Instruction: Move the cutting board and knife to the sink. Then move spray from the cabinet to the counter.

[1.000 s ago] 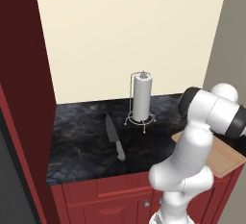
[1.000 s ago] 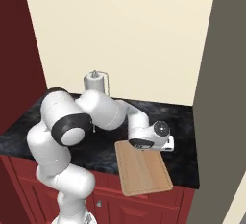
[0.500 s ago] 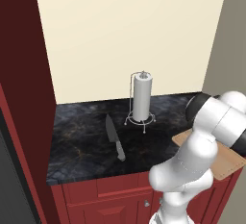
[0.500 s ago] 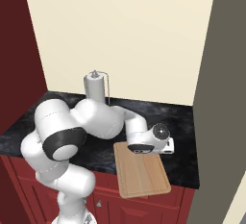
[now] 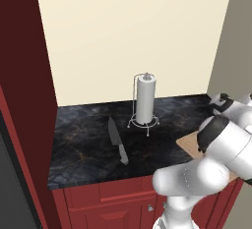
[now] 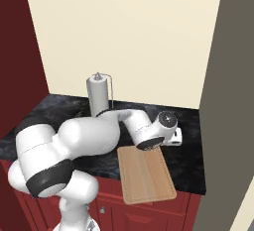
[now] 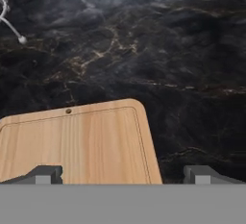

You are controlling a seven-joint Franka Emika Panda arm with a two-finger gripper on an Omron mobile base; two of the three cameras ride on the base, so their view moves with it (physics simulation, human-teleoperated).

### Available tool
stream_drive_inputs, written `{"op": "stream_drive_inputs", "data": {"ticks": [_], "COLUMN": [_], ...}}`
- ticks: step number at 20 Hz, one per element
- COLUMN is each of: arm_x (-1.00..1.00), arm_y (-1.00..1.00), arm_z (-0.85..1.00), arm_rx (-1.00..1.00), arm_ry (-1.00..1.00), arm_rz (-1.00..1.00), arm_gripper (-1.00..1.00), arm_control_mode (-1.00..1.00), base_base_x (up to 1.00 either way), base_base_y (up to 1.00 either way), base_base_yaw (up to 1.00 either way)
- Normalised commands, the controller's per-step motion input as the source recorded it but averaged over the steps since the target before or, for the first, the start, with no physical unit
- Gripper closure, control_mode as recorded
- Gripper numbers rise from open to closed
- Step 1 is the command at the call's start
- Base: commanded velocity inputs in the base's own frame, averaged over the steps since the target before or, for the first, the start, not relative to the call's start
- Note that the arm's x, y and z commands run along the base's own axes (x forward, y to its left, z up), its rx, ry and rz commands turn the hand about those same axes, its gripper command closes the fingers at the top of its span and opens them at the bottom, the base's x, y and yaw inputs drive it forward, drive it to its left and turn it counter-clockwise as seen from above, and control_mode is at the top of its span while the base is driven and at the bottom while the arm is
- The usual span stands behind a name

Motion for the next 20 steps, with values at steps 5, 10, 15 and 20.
{"op": "stream_drive_inputs", "data": {"ticks": [5,10,15,20], "arm_x": [-0.71,-0.88,-0.74,-0.45], "arm_y": [0.0,0.17,0.52,0.55], "arm_z": [0.71,0.25,0.21,0.58], "arm_rx": [0.0,0.0,-0.01,-0.01], "arm_ry": [0.02,0.0,0.0,-0.01], "arm_rz": [-0.02,-0.13,-0.21,-0.21], "arm_gripper": [-1.0,-1.0,-1.0,-1.0], "arm_control_mode": [-1.0,-1.0,-1.0,-1.0], "base_base_x": [0.0,0.0,0.0,0.0], "base_base_y": [0.0,0.0,0.0,0.0], "base_base_yaw": [0.0,0.0,0.0,0.0]}}
